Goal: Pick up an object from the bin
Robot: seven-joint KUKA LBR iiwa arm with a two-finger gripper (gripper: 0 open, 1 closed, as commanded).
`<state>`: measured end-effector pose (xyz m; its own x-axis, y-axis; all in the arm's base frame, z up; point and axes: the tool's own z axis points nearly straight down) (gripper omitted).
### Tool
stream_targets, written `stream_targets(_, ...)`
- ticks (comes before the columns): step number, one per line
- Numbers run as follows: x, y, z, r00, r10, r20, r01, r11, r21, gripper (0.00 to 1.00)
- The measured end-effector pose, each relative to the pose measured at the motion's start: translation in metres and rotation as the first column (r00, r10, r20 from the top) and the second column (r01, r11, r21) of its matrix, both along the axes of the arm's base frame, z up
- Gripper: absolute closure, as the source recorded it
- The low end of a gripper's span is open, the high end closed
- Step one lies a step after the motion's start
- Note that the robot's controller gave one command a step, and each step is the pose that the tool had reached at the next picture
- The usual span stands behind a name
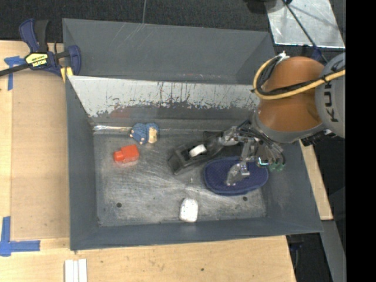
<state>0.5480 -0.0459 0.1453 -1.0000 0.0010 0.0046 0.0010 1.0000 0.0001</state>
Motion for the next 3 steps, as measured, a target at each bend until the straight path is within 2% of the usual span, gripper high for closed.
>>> stream_targets(1, 0.024, -0.074, 0.005, 0.981, 0.195, 0.01, -0.195, 0.981, -0.005, 0.0)
stream_targets(2, -0.01, -0.022, 0.006, 0.987, 0.159, 0.004, -0.159, 0.987, 0.001, 0.0)
stream_targets(3, 0.051, -0.075, -0.027, 1.0, 0.021, 0.011, -0.021, 1.0, -0.002, 0.0)
